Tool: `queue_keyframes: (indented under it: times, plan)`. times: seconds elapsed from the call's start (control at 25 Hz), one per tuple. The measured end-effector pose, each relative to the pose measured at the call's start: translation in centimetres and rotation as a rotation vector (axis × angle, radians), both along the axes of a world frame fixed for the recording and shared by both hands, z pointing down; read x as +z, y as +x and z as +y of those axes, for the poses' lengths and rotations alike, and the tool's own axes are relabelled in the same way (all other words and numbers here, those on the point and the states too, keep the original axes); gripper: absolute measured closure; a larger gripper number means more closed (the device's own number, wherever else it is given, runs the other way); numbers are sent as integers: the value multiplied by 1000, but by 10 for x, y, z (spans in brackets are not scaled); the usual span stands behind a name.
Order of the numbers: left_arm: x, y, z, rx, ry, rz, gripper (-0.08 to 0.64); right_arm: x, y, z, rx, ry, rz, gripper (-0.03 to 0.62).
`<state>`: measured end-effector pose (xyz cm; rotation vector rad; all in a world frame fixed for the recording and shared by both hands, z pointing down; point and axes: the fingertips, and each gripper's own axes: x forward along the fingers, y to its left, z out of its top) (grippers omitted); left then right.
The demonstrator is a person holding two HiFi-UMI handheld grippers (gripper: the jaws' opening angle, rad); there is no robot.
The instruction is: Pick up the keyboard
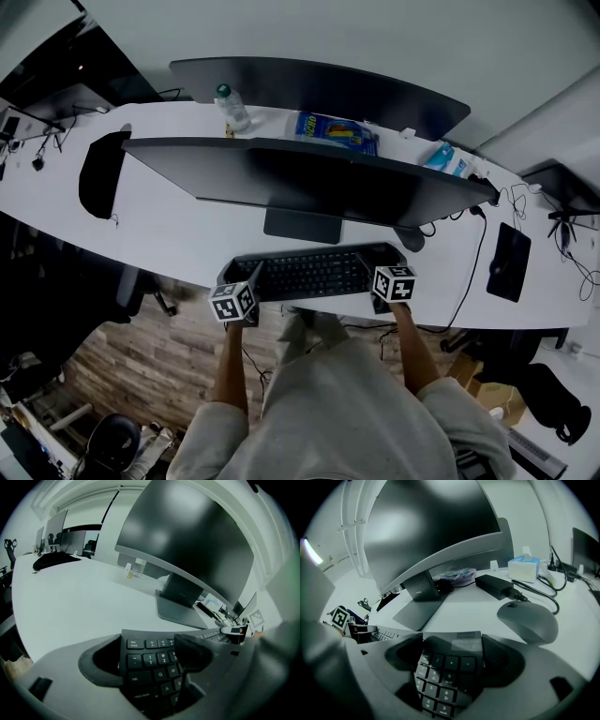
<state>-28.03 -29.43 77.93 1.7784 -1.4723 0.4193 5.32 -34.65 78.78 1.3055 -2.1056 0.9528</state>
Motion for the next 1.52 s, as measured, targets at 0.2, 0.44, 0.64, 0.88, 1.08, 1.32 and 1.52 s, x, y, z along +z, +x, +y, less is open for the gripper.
queue_keyframes:
  times: [0.2, 0.44, 0.64, 0.88, 1.08, 1.32, 1.52]
  plan:
    - [1, 0, 0, -12, 0, 0, 230, 0, 1, 0, 8, 4, 6, 204]
    - [0, 1, 1, -13, -4, -4, 229, -1, 1, 1, 14, -6, 11, 204]
    - [-2, 2, 4, -9, -4, -6, 227, -3, 2, 7, 20, -9, 16, 204]
    - [-12, 4, 5, 0, 15, -3, 227, -14, 5, 12, 29, 17, 19, 204]
    - [-29, 2, 7, -2, 54, -2, 227, -34, 2, 13, 24, 65, 19, 204]
    - [-60, -4, 6, -6, 130, -9, 227, -67, -4, 13, 28, 144, 16, 204]
    - [-89, -7, 11, -14, 193, -6, 225, -102, -8, 16, 14, 228, 22, 206]
